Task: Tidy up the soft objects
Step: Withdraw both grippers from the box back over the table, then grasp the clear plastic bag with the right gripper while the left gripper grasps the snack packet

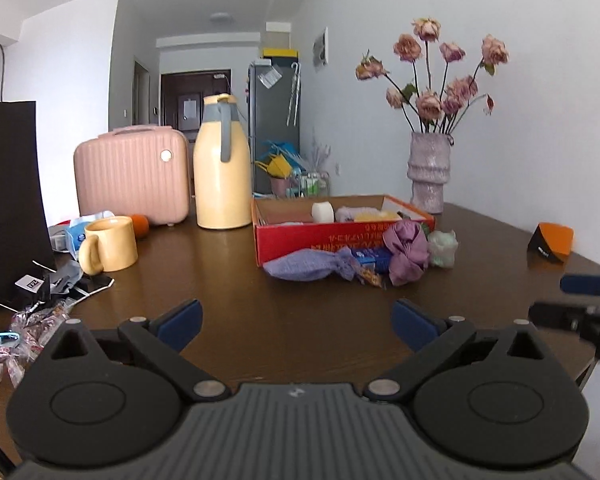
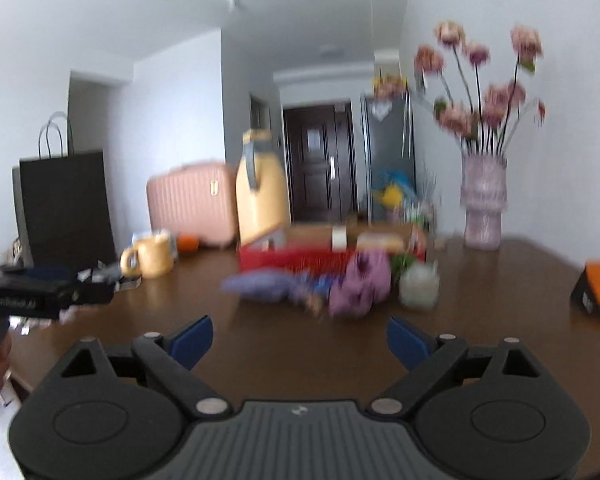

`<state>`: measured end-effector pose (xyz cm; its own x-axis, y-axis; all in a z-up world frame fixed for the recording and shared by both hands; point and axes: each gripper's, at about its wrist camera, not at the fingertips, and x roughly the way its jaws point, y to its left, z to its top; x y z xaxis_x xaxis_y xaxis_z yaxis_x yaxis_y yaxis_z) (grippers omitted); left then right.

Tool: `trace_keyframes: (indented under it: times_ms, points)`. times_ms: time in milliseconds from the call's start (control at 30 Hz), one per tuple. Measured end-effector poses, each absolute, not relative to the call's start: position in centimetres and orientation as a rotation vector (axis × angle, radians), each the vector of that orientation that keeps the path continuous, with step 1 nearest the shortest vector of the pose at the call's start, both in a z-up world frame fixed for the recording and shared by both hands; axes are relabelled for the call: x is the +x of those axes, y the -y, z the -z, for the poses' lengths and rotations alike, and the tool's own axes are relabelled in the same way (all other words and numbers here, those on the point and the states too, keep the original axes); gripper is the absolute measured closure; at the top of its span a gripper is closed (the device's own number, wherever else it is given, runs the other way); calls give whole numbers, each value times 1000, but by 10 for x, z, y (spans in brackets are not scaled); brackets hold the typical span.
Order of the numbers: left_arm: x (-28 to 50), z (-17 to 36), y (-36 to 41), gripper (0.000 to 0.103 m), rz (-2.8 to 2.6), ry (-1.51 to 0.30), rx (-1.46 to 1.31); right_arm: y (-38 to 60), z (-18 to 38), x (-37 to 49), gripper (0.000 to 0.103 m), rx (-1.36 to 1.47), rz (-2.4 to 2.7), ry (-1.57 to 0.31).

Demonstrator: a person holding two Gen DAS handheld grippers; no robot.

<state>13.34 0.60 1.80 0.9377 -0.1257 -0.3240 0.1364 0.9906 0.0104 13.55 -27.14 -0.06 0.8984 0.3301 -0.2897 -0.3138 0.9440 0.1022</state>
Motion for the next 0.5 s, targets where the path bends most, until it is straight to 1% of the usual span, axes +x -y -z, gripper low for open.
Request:
trace_keyframes:
  times_ms: [133,267,333,367,433,500]
  points:
    - [144,-21,-3,0,141,-325,22,267,3,134,10,46,-337,-322]
    - [158,-21,-1,0,162,-332,28,263,0,139,14,38,-338,-317]
    - [168,-18,-3,0,160,-351,20,260,2,148,26,38,-351,-350]
    - [173,-16,-4,0,160,-363,15,259,3,155,29,39,-360,-370]
    - [185,-12,-8,0,154,-387,6,255,6,171,40,42,-367,-410]
    - [197,-8,-12,0,148,-403,-6,253,7,187,45,46,-371,-437]
